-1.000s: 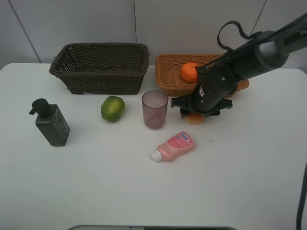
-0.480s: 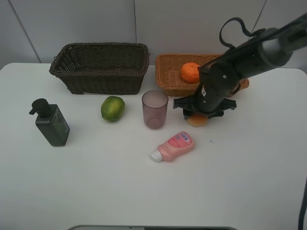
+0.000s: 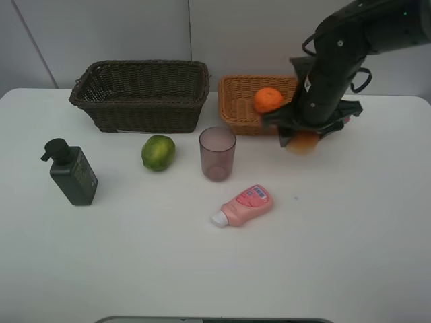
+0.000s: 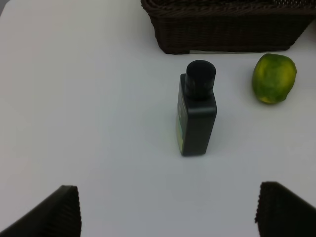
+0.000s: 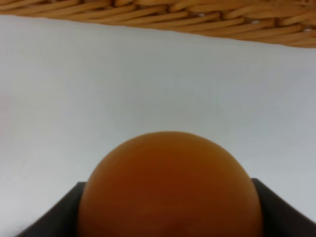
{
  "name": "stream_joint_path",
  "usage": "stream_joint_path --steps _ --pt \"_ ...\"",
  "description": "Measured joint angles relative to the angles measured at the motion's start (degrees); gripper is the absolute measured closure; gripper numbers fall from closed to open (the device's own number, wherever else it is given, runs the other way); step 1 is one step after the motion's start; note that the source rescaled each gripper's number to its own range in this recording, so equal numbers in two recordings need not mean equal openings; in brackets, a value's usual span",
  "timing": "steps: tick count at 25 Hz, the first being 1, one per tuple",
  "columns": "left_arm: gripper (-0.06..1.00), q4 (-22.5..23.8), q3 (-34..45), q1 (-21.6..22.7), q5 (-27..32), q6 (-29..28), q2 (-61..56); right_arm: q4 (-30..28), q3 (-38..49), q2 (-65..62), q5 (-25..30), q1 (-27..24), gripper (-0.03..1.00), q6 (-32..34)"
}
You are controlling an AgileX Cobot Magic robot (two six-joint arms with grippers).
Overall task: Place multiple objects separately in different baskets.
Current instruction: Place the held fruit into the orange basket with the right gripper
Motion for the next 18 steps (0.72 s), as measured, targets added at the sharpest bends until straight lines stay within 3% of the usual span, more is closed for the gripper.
stream_joint_path --steps 6,18 --pt "0.03 0.0 0.0 0.0 0.0 0.0 0.0 5.7 -8.0 0.1 6.6 -3.3 0.78 -9.2" --pt "0.03 0.0 0.0 0.0 0.0 0.0 0.0 5.7 -25.7 9.3 11.1 -10.2 0.78 -15.4"
